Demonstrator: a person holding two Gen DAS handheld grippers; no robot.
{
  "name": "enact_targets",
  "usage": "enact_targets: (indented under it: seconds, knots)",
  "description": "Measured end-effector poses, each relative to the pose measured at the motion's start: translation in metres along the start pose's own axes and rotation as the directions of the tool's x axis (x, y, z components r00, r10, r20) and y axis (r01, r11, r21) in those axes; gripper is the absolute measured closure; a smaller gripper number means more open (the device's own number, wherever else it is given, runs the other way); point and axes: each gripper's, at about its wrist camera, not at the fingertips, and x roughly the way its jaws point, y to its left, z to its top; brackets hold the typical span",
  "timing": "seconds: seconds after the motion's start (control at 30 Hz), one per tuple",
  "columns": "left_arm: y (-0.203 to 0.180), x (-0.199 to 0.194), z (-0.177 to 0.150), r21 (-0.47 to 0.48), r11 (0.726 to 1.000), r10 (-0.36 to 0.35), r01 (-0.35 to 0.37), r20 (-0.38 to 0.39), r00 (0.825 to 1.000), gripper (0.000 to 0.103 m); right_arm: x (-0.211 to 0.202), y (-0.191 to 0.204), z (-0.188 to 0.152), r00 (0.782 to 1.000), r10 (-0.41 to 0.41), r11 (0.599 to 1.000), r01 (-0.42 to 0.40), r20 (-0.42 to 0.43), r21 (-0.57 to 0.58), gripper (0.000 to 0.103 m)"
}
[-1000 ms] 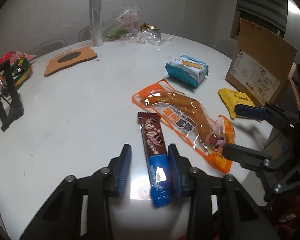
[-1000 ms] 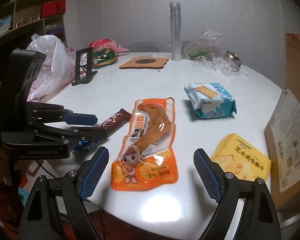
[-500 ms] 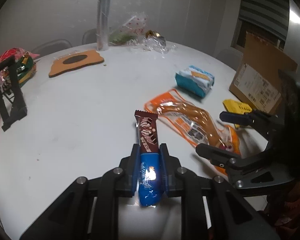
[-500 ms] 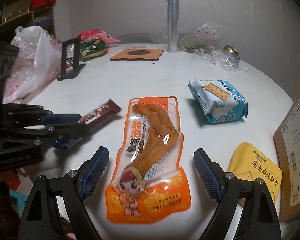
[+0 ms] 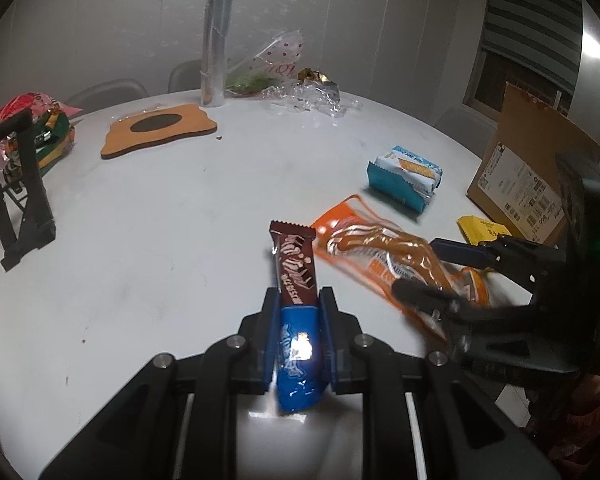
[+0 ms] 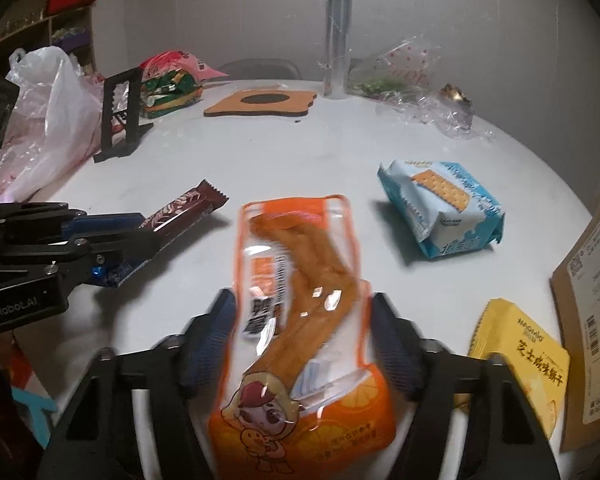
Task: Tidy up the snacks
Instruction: 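Grasp the chocolate bar with the left gripper while the right grasps the orange duck-neck pouch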
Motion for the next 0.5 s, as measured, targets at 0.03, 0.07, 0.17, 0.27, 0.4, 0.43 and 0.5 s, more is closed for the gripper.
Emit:
enact_targets:
  seconds: [0.03, 0.07, 0.17, 0.27, 0.4, 0.43, 0.5]
  knots:
    - [0.0, 0.0, 0.0, -0.001, 1.0, 0.0, 0.0, 0.001, 1.0, 0.086, -0.001, -0.001, 0.001, 1.0, -0.001, 1.0, 0.001, 0.005, 0.006, 0.057]
    - [-0.001, 0.0, 0.0, -0.003, 1.0, 0.0, 0.0, 0.002, 1.0, 0.086, -0.002, -0.003, 0.002, 1.0, 0.002, 1.0, -0.002, 0.006, 0.011, 0.06]
    - [0.0, -0.001, 0.0, -0.01, 1.0, -0.004, 0.004, 0.009, 1.0, 0.086, -0.006, -0.007, 0.005, 1.0, 0.011, 1.0, -0.011, 0.012, 0.017, 0.065]
    - [0.001, -0.003, 0.0, -0.013, 1.0, -0.002, 0.002, 0.015, 1.0, 0.086, -0.004, -0.009, 0.006, 0.999, 0.039, 0.999, -0.039, -0.001, 0.03, 0.062]
    - [0.004, -0.004, 0.0, -0.021, 1.0, 0.005, -0.005, 0.017, 1.0, 0.086, 0.002, -0.011, 0.006, 0.996, 0.085, 0.994, -0.084, -0.019, 0.065, 0.042]
    - [0.005, -0.005, 0.0, -0.023, 1.0, 0.007, -0.007, 0.018, 1.0, 0.086, 0.003, -0.01, 0.007, 0.996, 0.089, 0.994, -0.088, -0.02, 0.065, 0.035]
    - [0.007, -0.005, -0.001, -0.027, 1.0, 0.01, -0.01, 0.017, 1.0, 0.086, 0.004, -0.005, 0.007, 0.994, 0.106, 0.993, -0.104, -0.02, 0.056, 0.03]
